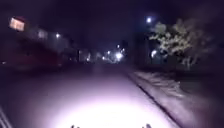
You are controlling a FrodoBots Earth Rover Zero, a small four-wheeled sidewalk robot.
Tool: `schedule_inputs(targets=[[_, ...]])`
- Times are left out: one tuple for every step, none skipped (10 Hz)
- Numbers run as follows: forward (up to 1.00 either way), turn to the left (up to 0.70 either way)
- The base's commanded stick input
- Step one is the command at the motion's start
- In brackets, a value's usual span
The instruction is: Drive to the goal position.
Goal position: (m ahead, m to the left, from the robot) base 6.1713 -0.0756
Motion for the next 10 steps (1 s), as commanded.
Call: schedule_inputs(targets=[[1.00,0.00],[1.00,0.00],[1.00,0.00],[1.00,0.00],[1.00,0.00],[1.00,0.00],[1.00,0.00],[1.00,0.00],[1.00,0.00],[1.00,0.00]])
